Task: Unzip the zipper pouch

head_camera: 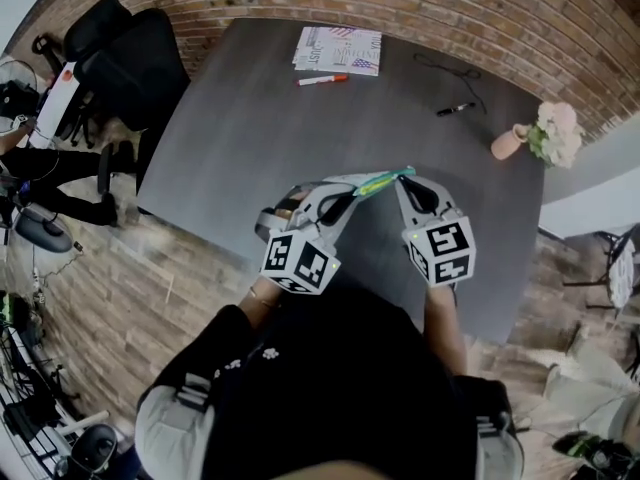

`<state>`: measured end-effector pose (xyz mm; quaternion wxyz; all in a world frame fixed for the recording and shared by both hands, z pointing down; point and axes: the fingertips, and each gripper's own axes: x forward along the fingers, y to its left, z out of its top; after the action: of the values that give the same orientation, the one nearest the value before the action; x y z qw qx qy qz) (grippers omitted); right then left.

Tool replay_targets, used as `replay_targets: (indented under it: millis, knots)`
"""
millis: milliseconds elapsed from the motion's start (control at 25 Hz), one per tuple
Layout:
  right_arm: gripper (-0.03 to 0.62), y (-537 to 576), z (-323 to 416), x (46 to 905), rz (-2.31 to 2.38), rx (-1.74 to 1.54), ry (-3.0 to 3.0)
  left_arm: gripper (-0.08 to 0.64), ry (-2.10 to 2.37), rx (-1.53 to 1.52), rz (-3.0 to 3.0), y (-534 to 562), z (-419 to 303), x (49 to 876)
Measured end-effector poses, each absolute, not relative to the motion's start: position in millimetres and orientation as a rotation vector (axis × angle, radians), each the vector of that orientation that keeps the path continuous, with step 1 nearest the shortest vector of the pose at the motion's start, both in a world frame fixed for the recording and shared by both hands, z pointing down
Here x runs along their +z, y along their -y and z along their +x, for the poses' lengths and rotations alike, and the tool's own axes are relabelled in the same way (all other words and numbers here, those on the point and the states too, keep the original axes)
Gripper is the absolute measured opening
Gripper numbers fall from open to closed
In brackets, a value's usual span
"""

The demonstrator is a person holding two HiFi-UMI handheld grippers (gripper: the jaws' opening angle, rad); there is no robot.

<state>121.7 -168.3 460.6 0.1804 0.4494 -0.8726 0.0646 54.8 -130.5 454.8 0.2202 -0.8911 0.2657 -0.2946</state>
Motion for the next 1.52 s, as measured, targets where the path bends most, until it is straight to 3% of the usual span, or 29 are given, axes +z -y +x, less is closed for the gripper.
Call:
replay_targets:
  millis: [1520]
  knots:
    - [0.002,175,150,462,1.395,0.165,2.355,0.005,-0.687,-0.719,-2.530,132,59,449]
